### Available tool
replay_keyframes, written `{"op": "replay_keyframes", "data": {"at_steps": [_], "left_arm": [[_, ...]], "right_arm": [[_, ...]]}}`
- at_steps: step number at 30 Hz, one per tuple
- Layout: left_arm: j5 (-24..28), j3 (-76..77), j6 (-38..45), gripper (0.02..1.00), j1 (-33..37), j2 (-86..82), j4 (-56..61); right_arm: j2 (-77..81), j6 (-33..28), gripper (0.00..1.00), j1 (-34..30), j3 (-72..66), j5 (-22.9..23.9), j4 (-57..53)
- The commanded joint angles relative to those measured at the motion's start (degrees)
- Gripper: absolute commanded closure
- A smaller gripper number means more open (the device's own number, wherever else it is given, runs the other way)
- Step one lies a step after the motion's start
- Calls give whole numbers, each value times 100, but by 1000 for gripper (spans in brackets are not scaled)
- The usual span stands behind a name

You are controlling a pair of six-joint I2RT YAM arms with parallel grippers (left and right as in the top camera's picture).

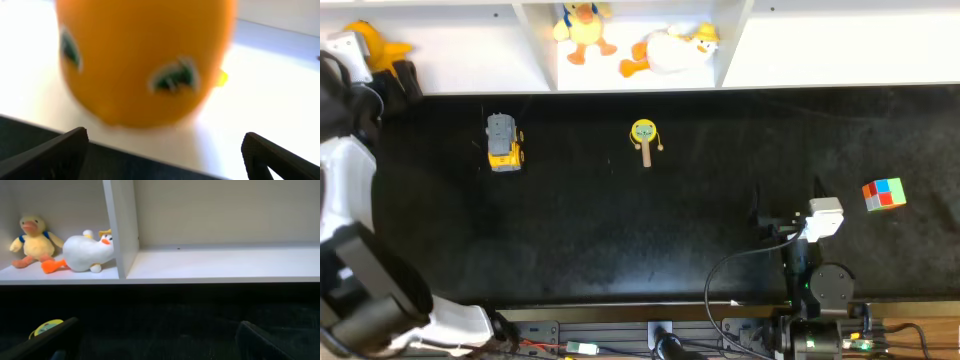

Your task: Store Toys

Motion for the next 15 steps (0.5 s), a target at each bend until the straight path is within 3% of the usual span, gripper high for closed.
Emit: {"op": "replay_keyframes", "data": {"at_steps": [1, 15], "left_arm": [[-70, -457, 245, 20, -46, -632, 11], [-345, -1985, 468, 20, -46, -2234, -175]], "right_arm": [[-48, -17, 5, -13, -79, -20, 13], [-48, -17, 5, -13, -79, -20, 13]]}}
